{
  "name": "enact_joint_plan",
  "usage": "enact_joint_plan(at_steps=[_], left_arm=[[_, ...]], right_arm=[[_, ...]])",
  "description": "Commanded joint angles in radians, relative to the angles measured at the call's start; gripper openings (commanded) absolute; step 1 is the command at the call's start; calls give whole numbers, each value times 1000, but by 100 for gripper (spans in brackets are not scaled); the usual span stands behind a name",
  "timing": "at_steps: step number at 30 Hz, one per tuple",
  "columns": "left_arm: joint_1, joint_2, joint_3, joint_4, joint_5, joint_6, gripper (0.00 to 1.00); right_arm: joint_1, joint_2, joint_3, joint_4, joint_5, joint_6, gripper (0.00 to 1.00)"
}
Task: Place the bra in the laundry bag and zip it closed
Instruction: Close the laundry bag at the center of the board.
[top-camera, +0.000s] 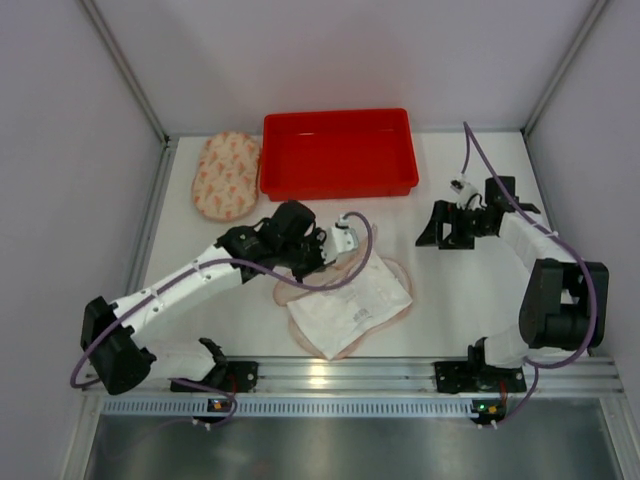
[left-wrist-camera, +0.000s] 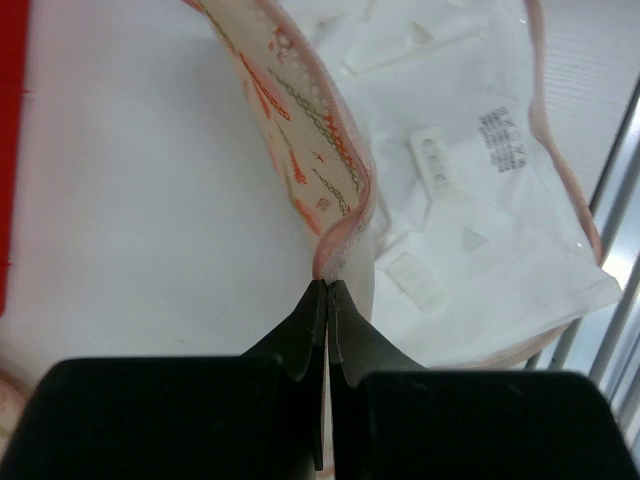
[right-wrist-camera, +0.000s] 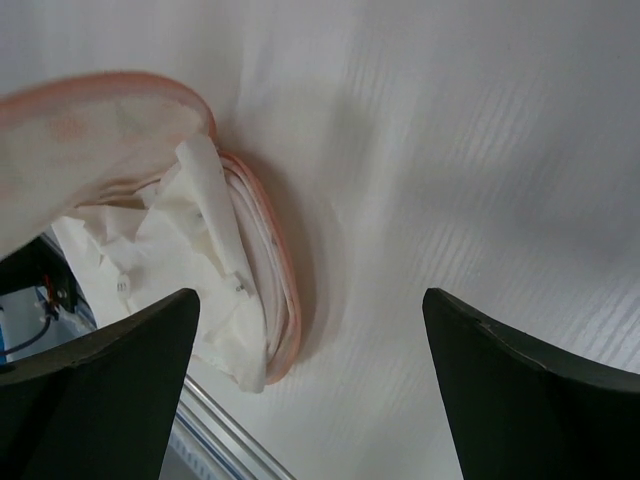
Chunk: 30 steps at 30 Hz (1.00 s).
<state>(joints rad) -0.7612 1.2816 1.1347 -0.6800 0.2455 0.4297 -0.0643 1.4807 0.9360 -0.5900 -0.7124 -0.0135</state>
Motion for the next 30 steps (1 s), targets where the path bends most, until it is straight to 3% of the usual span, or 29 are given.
enact_joint_plan(at_steps=[1, 7, 11, 16, 23, 30], left_arm=[[-107, -16, -81, 39, -41, 11, 0], [-334, 53, -271, 254, -87, -124, 0], [-486, 156, -256, 353, -130, -216, 0], [-506, 277, -176, 338, -195, -273, 0], [-504, 199, -162, 272, -273, -186, 0], [-506, 208, -44, 126, -181, -216, 0]], right_arm=[[-22, 24, 79, 12, -15, 7, 94], [-22, 76, 101, 58, -44, 67, 91], [-14, 95, 113, 55, -67, 67, 87], [-2, 72, 72, 58, -73, 50, 84], [1, 64, 3, 10, -55, -48, 75], [1, 72, 23, 30, -33, -36, 69]])
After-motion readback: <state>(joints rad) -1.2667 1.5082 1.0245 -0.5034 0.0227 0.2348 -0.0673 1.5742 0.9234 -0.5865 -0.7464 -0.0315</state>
